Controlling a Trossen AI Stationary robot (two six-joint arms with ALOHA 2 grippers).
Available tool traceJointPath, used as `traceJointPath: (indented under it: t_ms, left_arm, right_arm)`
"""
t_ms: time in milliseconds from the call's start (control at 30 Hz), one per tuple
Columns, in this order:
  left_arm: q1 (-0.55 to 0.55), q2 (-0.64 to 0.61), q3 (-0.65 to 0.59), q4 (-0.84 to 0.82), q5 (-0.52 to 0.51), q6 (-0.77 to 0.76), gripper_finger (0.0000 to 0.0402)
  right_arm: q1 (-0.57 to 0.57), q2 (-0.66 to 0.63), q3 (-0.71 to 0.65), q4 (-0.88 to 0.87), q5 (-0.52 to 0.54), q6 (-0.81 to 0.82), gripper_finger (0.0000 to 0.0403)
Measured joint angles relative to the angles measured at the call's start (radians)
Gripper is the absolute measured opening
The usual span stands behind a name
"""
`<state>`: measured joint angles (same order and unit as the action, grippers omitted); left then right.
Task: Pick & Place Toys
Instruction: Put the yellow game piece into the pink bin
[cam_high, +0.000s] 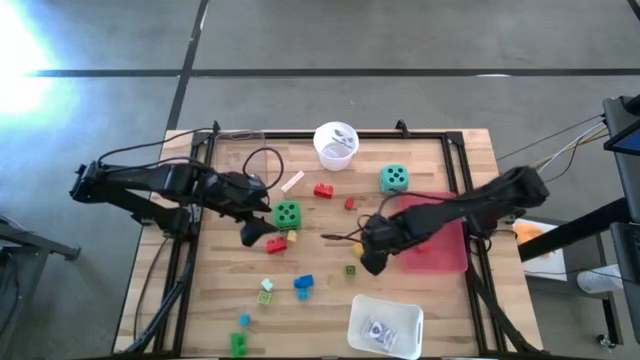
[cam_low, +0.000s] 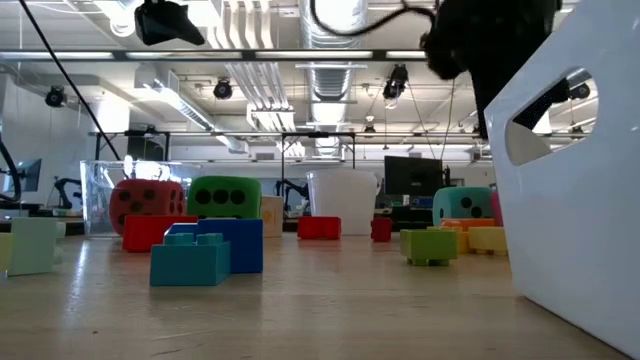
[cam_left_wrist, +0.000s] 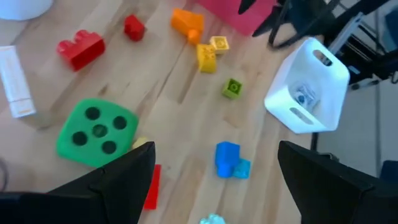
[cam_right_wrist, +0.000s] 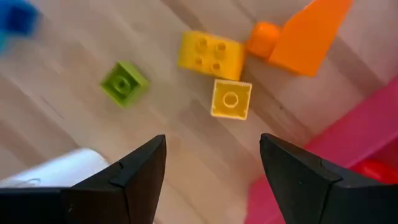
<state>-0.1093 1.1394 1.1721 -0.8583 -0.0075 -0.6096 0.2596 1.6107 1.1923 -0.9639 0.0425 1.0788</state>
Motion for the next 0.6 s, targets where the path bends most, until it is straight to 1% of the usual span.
traceJointPath:
  t_ms: [200, 333, 467, 600]
  left_arm:
    - [0.000, -0.026, 0.000, -0.018, -0.030, -0.027, 0.0340]
    - [0.000, -0.030, 0.000, -0.018, -0.030, -0.031, 0.0340]
    - [0.000, -0.031, 0.000, -0.018, -0.030, -0.031, 0.0340]
    - [0.000, -0.031, 0.000, -0.017, -0.030, -0.031, 0.0340]
  right_arm:
    - [-0.058, 0.105, -0.002, 0.002, -0.017, -0.109, 0.0251]
    - [-0.083, 0.146, -0.003, 0.003, -0.020, -0.121, 0.0251]
    - [-0.084, 0.168, -0.003, 0.020, -0.024, -0.132, 0.0251]
    - [-0.082, 0.190, -0.003, 0.052, -0.076, -0.133, 0.0251]
